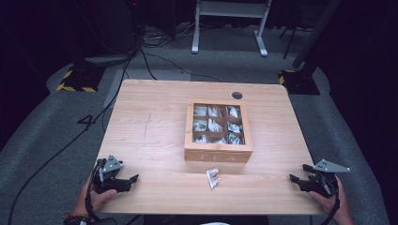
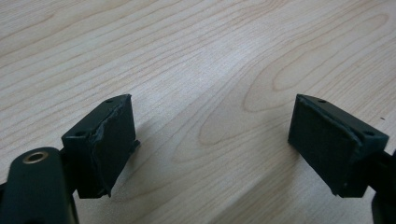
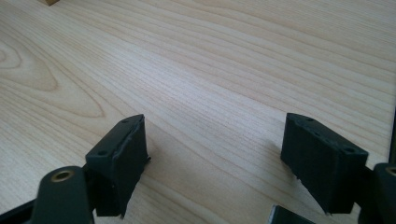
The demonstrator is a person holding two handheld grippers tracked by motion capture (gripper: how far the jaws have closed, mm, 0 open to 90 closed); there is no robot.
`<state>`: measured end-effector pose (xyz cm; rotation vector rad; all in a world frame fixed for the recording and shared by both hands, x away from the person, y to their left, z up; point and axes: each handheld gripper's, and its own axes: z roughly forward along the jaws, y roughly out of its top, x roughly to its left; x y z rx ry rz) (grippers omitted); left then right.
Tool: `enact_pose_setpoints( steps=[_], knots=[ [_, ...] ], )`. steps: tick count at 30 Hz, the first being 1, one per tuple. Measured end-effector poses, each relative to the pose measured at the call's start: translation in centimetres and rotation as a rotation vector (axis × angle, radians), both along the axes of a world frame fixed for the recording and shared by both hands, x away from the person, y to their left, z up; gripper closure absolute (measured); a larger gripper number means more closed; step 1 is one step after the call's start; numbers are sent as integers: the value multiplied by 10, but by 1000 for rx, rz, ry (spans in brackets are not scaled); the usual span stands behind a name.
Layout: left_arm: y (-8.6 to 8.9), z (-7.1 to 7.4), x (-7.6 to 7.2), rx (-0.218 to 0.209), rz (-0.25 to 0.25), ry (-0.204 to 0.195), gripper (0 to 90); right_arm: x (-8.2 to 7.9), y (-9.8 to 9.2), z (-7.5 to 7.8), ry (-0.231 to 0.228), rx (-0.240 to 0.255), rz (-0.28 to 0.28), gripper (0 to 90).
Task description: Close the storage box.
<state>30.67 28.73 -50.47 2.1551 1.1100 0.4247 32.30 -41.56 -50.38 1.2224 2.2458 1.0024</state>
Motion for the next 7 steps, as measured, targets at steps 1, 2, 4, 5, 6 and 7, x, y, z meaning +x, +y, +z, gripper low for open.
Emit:
enact_pose_setpoints(
  steps=[1, 2, 4, 5, 6, 7],
  knots=[
    [0, 0, 0, 0, 0, 0, 152, 0, 0, 0, 0, 0, 0, 226],
    [0, 0, 0, 0, -1, 0, 152, 0, 0, 0, 1, 1, 1, 227],
    [0, 0, 0, -1, 0, 0, 152, 0, 0, 0, 2, 2, -2, 228],
    [0, 0, 0, -1, 0, 0, 152, 0, 0, 0, 2, 2, -1, 228],
    [0, 0, 0, 1, 0, 0, 152, 0, 0, 0, 3, 2, -1, 228],
    [0, 0, 0, 0, 0, 0, 152, 0, 0, 0, 2, 2, -1, 229]
  ],
)
